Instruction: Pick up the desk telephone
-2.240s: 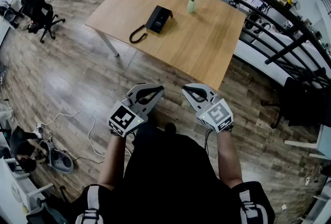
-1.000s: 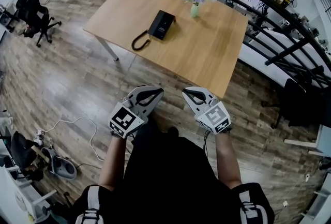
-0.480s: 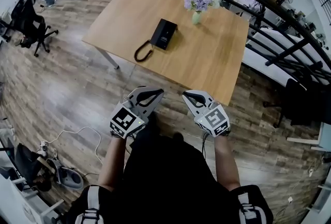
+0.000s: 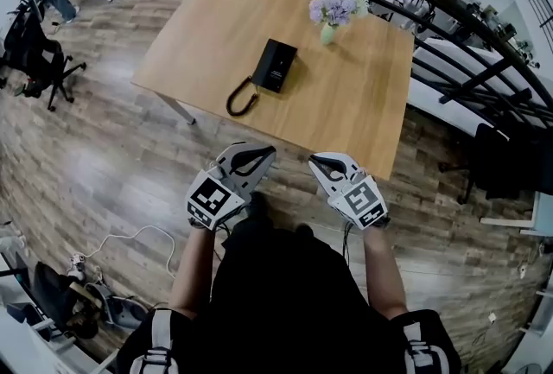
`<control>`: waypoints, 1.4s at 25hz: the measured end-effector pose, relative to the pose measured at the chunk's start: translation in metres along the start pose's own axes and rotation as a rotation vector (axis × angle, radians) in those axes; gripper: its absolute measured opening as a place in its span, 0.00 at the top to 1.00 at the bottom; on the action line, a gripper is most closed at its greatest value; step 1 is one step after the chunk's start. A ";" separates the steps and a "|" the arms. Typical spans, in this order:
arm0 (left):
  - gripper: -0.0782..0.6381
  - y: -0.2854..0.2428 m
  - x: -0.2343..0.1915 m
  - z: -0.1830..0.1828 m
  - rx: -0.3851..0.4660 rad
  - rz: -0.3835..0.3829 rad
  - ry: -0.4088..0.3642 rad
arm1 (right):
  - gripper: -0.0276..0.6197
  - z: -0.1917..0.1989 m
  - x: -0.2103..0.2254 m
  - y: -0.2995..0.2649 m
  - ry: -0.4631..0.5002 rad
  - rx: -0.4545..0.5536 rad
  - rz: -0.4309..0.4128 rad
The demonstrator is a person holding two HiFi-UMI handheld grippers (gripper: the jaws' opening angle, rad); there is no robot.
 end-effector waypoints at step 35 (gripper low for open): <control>0.86 0.027 -0.104 0.047 -0.075 0.063 0.048 | 0.91 -0.011 -0.005 -0.106 -0.117 -0.051 0.013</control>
Point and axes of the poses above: the fingertips, and each gripper's own axes: y backward along the fingers, x to its right, z out of its underside, the point moved 1 cm from there along y, backward along the fingers, and after that the axes turned 5 degrees about -x, right-handed, at the moved point
